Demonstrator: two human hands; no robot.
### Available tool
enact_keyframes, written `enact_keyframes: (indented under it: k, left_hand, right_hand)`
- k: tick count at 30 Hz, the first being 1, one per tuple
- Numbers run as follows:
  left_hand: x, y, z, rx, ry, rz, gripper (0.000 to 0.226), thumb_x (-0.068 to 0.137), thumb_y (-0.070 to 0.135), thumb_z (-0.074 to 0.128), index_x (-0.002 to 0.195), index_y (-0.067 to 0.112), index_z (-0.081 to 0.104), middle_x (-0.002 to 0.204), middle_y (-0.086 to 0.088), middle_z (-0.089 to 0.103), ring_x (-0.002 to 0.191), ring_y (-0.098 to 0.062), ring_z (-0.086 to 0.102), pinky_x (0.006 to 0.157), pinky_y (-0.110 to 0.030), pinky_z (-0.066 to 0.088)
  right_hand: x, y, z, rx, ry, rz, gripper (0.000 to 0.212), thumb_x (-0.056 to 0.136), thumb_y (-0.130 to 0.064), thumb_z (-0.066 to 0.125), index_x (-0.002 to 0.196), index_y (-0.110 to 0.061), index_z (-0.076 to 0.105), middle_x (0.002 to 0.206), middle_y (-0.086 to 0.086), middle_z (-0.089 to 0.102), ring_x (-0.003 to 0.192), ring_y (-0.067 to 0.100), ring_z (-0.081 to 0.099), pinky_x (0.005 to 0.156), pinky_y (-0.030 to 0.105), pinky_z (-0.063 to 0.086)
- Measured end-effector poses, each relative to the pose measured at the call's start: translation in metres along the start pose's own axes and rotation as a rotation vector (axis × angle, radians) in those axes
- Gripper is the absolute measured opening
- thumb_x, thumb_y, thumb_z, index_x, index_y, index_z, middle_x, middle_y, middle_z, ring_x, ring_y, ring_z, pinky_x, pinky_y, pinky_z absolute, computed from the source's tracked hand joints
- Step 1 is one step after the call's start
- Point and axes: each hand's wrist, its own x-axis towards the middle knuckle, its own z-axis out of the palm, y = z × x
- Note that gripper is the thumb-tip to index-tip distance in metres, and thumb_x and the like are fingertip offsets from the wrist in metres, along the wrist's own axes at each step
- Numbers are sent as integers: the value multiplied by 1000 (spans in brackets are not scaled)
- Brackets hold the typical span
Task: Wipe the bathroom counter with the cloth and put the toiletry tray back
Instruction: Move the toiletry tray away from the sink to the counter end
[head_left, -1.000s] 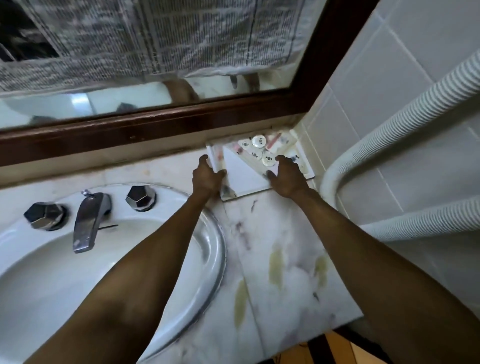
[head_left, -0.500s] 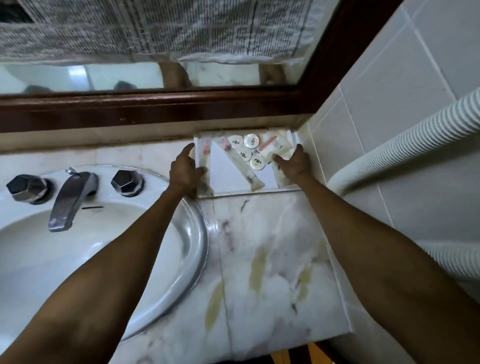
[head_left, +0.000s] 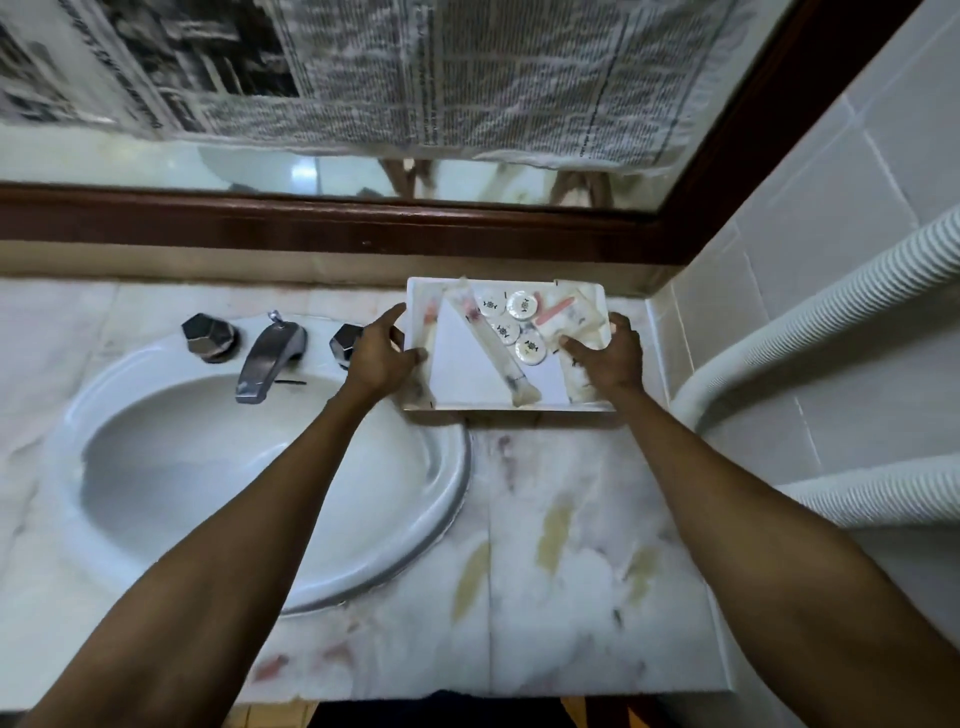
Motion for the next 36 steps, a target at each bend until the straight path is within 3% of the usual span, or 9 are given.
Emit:
enact_keyframes:
  k: [6,11,14,17,20,26,32,36]
  left_hand:
    - [-44,-27,-58,-69,72,76,70,78,5,75,143,18,51,84,3,55,83,-21,53,72,-27,44]
    - [-88,-69,-126,-125,137,101,68,78,7,76,141,23,53,109,-5,63,93,-24,60,88,-37,53]
    - [-119,-106,-176,-131,188,42,69,80,10,76,143,25,51,83,0,58,74,-16,56,71,-29,47]
    - [-156,-149,-229,-150,248,15,74,80,9,77,146,26,47,76,4,54,72,-16,56,72,-31,49]
    - [-192,-193,-283,-168,326,-33,76,78,10,78,145,28,48,81,2,57,76,-20,60,82,-39,55]
    - [-259,-279,-380,-201,463,-102,77,77,12,78,145,31,48,87,-3,61,89,-25,64,85,-46,56]
    - [-301,-350,-448,-189,571,-210,75,82,15,78,148,28,44,90,-2,63,89,-22,63,81,-35,52]
    - [-318,-405,-496,-179,670,-322,75,82,15,78,148,25,45,87,1,62,87,-22,62,81,-35,53]
  right_hand:
    - [-49,-39,21,33,12,-102,89,71,-42,85,142,-13,41,134,17,53,125,32,51,98,34,41]
    - [-111,-80,61,69,23,-196,90,68,-40,88,141,-14,43,131,17,55,123,32,52,100,37,43]
    - [-156,-105,98,80,-1,-254,89,68,-39,88,141,-15,44,131,16,55,122,31,53,99,36,43]
    - [-201,-133,142,93,-61,-324,87,69,-39,87,141,-16,43,132,15,54,122,30,52,97,33,42]
    - [-245,-165,189,113,-135,-379,86,67,-40,87,138,-18,45,131,12,56,120,28,54,98,34,44]
    - [-327,-235,279,77,-285,-481,85,64,-42,89,131,-11,46,128,14,54,118,28,54,97,37,46]
    - [-382,-299,366,5,-464,-560,95,62,-48,89,138,-12,43,132,14,52,120,29,56,102,46,46]
    - [-418,-343,438,-42,-579,-652,100,62,-52,87,141,-11,42,135,15,51,121,30,56,103,46,46]
